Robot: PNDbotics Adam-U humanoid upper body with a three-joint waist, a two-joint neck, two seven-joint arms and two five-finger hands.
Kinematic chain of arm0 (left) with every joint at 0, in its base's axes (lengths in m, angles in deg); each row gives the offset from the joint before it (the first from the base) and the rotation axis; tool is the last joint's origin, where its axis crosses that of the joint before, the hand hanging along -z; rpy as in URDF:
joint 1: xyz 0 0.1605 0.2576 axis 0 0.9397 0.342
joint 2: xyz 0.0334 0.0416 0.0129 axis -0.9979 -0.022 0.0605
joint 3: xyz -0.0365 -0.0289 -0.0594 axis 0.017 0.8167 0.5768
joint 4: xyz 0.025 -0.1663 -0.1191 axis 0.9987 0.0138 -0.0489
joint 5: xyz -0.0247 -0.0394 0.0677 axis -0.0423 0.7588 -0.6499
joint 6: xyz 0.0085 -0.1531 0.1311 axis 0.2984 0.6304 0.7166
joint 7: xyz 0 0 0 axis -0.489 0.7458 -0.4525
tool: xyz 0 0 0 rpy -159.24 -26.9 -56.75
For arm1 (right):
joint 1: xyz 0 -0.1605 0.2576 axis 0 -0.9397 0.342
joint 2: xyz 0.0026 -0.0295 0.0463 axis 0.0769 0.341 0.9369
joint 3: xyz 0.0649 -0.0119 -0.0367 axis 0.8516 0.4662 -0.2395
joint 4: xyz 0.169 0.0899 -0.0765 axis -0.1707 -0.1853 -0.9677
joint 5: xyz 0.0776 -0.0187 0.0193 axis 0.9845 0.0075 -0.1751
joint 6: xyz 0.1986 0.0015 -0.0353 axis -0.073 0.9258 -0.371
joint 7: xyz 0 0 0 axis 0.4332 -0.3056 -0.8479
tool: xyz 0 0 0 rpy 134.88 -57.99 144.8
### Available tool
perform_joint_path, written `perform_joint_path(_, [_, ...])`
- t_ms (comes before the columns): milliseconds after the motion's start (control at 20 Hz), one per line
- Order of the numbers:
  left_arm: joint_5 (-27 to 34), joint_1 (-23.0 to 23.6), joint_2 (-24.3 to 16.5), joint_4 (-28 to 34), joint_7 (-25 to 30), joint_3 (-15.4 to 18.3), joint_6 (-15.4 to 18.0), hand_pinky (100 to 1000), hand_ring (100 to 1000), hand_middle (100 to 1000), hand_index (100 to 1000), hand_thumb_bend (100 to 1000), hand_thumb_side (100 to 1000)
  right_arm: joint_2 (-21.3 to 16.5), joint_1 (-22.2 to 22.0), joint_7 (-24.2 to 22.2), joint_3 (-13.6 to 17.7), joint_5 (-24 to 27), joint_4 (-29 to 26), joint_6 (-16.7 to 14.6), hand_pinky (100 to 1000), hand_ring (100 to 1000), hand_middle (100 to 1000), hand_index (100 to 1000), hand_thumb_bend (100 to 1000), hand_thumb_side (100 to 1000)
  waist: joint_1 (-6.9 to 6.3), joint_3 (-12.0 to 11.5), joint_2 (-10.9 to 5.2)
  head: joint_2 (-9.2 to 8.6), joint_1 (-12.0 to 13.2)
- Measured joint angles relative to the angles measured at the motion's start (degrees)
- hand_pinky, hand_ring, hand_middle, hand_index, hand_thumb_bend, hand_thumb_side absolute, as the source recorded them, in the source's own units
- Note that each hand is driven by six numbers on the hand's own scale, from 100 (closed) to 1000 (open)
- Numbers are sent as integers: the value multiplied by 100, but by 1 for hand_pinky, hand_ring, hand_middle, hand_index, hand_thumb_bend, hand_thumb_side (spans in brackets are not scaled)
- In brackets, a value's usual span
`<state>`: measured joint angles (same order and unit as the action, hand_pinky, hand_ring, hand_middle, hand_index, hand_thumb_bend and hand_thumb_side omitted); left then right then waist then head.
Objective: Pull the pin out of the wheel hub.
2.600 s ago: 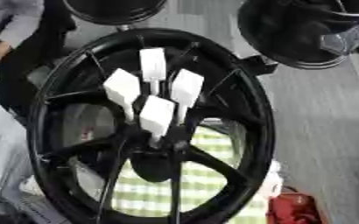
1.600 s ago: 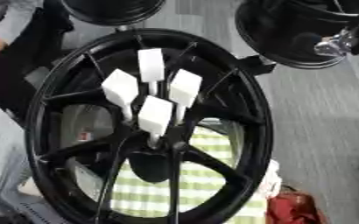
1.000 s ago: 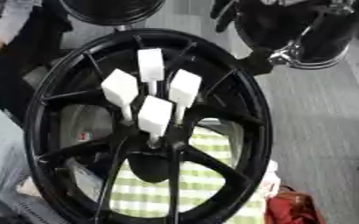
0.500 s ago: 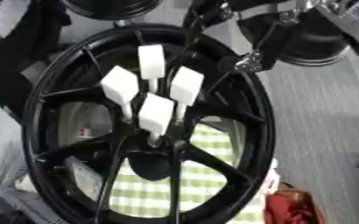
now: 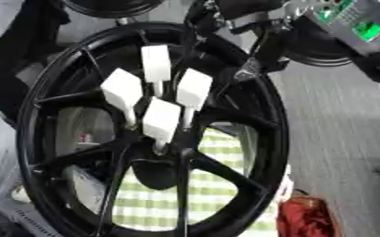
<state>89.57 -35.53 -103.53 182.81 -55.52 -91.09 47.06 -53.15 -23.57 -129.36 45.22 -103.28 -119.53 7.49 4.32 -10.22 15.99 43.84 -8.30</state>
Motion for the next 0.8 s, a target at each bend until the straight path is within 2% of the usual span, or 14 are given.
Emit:
perform_joint_path(450, [23, -1, 48, -4, -5, 0, -3, 816, 839, 857, 865, 863, 762, 182, 51, -101, -99, 242, 136, 101, 947, 906, 819, 836, 261, 320, 10, -38, 0, 0, 0])
perform_joint_path(800, [33, -13, 57, -5, -40, 0, -13, 815, 838, 852, 861, 866, 755, 286, 37, -334, -182, 224, 397, 333, 957, 912, 819, 841, 280, 260, 43, -81, 2, 0, 0])
